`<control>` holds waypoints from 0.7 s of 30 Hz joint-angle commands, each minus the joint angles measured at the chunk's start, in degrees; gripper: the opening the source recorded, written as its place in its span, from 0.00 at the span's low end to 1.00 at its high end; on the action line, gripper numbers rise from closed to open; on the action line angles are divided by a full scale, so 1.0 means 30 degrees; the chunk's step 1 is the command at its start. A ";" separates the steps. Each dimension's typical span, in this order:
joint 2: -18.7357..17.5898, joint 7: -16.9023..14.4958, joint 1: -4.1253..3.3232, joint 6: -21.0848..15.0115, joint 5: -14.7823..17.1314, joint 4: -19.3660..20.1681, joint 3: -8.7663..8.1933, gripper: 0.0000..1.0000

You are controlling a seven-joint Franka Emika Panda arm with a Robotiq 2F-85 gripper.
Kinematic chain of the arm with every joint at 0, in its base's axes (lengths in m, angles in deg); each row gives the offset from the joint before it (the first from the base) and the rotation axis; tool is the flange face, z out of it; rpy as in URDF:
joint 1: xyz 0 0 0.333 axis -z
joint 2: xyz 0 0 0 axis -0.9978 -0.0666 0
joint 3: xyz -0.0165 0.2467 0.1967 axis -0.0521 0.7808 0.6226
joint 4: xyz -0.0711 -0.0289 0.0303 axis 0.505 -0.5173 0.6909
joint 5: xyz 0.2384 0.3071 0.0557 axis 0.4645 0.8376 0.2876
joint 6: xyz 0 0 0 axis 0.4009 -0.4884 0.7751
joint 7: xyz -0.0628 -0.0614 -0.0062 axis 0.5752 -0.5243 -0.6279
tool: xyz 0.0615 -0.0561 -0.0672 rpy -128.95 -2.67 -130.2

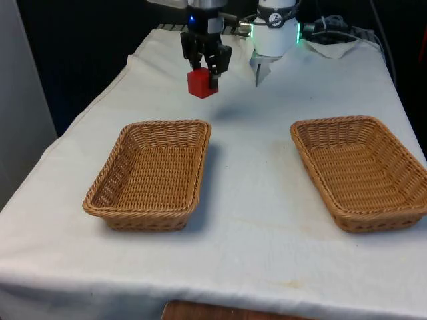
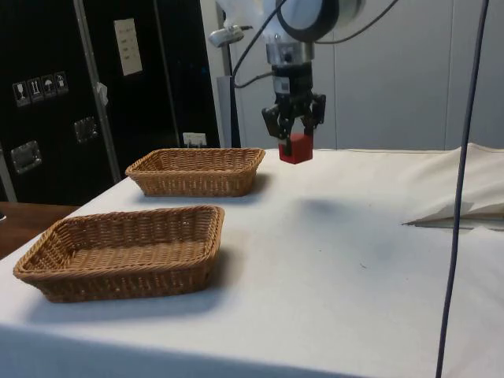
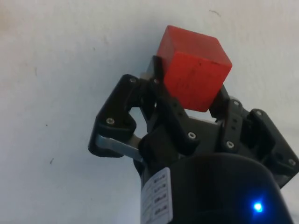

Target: Pick up the red cube and place it into the right basket.

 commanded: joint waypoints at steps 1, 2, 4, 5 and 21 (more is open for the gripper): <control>0.0344 -0.0554 0.0057 0.0497 0.0286 -0.0134 0.0019 0.03; 0.0382 -0.0688 0.0057 0.0649 0.0306 -0.0248 -0.0019 0.03; 0.0477 -0.1012 0.0057 0.0955 0.0325 -0.0497 -0.0095 0.03; 0.0497 -0.1146 0.0057 0.1089 0.0344 -0.0592 -0.0134 0.03; 0.0153 -0.3113 0.0038 0.2865 0.0879 -0.2693 -0.0267 0.03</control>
